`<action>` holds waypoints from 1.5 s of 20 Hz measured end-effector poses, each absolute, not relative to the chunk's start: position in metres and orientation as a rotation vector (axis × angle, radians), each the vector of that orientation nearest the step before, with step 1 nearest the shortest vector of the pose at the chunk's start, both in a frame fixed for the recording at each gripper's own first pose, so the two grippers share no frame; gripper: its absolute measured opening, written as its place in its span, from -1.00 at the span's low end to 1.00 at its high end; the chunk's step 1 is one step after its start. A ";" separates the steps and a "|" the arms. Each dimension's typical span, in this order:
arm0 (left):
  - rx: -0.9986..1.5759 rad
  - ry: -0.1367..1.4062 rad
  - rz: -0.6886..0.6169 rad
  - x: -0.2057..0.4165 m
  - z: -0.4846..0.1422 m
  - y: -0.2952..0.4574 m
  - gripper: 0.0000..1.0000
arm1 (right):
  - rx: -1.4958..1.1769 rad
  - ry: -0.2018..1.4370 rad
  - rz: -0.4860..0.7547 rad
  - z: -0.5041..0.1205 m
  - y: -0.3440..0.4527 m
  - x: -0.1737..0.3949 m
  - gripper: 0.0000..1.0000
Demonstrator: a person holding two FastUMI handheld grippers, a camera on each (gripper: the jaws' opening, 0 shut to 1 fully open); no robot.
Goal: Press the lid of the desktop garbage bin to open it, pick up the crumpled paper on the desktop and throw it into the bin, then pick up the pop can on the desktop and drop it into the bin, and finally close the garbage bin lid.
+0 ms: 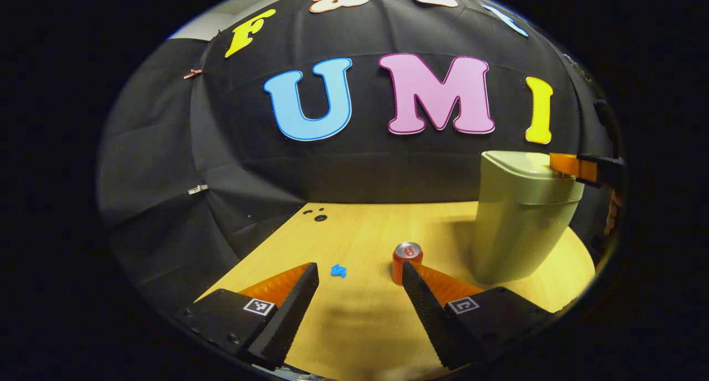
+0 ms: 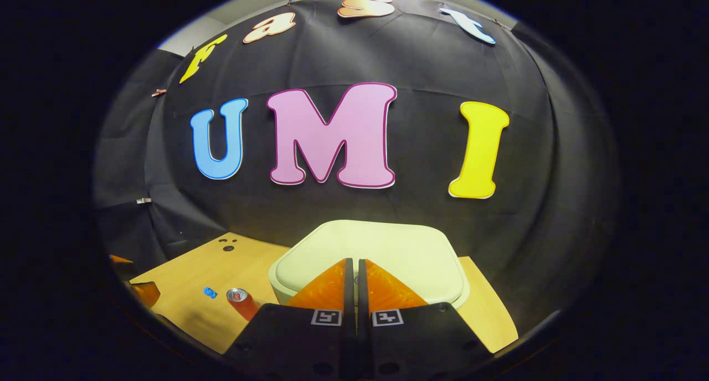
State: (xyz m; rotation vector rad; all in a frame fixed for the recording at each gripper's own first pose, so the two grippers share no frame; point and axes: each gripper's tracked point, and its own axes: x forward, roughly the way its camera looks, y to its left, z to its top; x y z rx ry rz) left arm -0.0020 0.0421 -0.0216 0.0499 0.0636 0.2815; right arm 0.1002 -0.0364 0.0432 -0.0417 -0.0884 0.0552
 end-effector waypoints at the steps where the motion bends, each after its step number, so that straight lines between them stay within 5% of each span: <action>1: 0.047 0.054 0.262 -0.001 -0.019 0.044 0.95 | -0.025 -0.077 0.042 0.043 -0.037 0.097 -0.90; 9: 0.022 0.047 0.151 0.010 -0.043 0.103 0.95 | -0.017 -0.096 -0.069 0.049 -0.018 0.048 -0.90; 25: -0.050 0.179 0.120 0.070 -0.114 0.176 0.95 | 0.005 0.145 -0.078 -0.053 0.038 -0.030 -0.89; 28: -0.047 0.197 0.112 0.093 -0.124 0.178 0.94 | 0.001 0.186 -0.075 -0.065 0.040 -0.038 -0.70; 30: -0.074 0.219 0.088 0.109 -0.134 0.175 0.94 | 0.004 0.201 -0.065 -0.070 0.043 -0.042 0.05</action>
